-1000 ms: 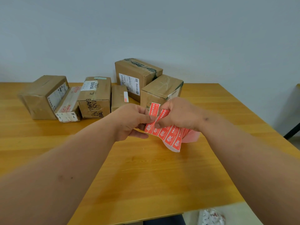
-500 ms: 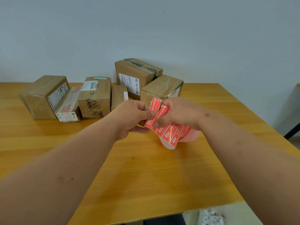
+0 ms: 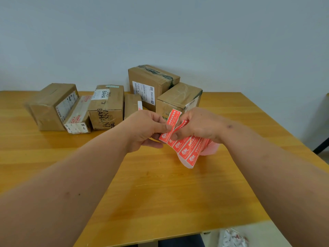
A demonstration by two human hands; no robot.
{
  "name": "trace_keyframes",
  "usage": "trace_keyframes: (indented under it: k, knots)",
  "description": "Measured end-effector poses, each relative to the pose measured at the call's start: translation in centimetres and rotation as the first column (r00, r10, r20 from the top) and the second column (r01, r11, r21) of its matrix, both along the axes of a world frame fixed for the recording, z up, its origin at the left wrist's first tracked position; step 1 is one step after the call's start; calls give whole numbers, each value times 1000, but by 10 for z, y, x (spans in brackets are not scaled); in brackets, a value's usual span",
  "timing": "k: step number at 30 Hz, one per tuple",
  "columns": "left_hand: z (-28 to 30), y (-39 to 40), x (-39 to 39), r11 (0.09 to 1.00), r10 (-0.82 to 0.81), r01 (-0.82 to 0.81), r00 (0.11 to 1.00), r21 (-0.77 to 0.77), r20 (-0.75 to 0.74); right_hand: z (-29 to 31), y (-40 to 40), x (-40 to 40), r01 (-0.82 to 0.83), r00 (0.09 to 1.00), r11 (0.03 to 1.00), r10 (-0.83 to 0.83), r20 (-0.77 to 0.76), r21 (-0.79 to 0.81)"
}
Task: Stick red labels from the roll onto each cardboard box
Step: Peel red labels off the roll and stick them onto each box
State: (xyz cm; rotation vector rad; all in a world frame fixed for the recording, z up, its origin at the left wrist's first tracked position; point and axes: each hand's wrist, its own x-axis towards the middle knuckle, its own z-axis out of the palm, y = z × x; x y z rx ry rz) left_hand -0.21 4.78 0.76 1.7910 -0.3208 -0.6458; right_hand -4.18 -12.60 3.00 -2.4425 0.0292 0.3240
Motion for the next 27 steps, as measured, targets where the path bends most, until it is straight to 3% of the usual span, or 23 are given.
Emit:
trace_keyframes:
  k: [14,18,27]
  knots:
    - [-6,-4,-2,992,110,-109,994,-61,3,-1,6,-3,16,990,996,-4,140,-84]
    - [-5,-4,-3,989,131,-129,991,-71,19,-1,6,-4,19,991,999,-13,132,-39]
    - [-5,-2,-5,999,44,-44,999,-22,15,-3,2,-4,23,991,995,-10,132,-100]
